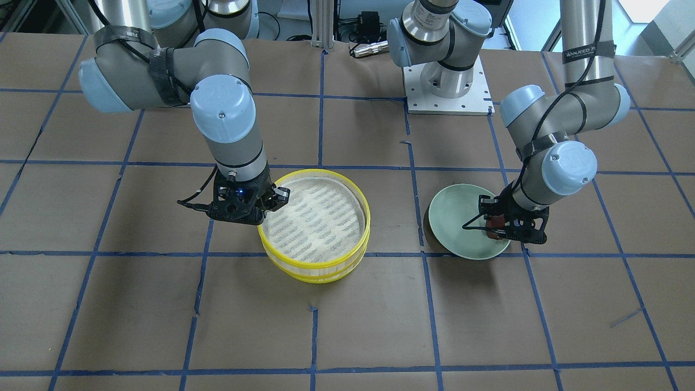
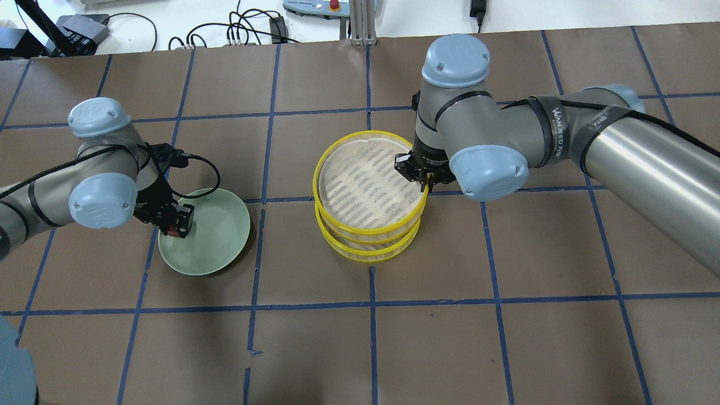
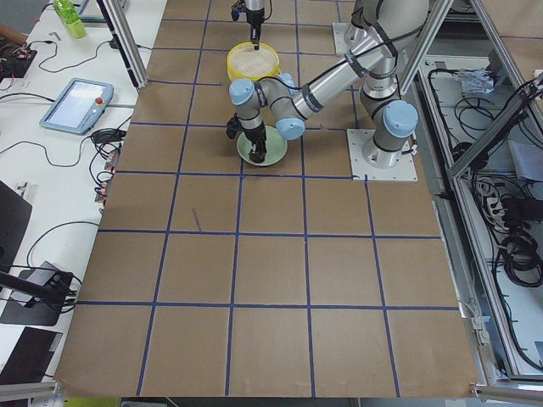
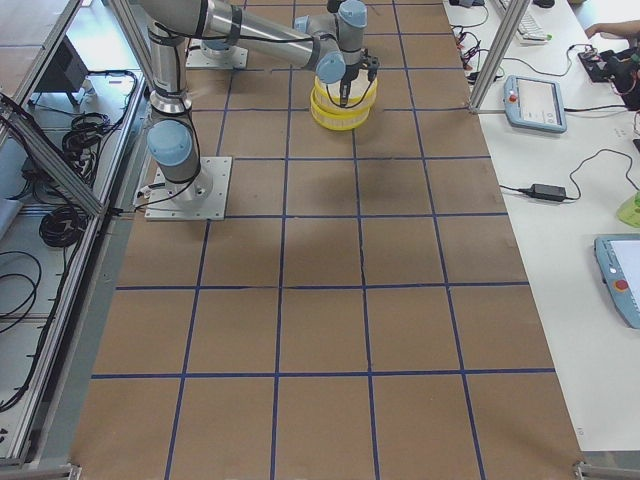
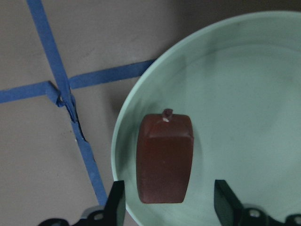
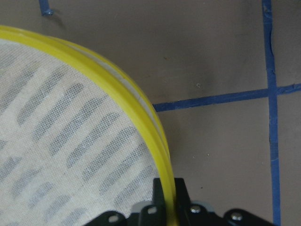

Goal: Stack buns with steamer

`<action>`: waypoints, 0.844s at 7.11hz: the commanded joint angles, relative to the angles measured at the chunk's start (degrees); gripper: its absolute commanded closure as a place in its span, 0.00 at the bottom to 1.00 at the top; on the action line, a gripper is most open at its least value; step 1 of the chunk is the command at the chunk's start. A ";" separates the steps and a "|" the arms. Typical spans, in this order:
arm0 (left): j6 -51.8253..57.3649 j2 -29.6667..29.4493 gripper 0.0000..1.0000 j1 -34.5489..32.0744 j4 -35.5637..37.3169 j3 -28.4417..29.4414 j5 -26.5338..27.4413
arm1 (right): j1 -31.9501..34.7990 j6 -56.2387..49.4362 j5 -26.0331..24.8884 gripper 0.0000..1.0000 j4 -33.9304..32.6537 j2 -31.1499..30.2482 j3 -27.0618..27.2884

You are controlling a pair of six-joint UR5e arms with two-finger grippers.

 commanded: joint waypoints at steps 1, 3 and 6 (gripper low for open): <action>-0.30 2.82 0.91 -1.26 2.59 1.03 -3.06 | 0.90 -0.11 -0.60 0.92 -0.55 0.72 0.30; -4.06 11.06 0.91 -3.54 -1.14 2.35 -9.14 | 1.07 -0.29 -0.78 0.91 -0.29 0.37 1.53; -25.09 13.40 0.89 -18.61 -1.27 6.64 -14.34 | 1.34 -0.11 -0.69 0.19 -0.03 0.46 1.62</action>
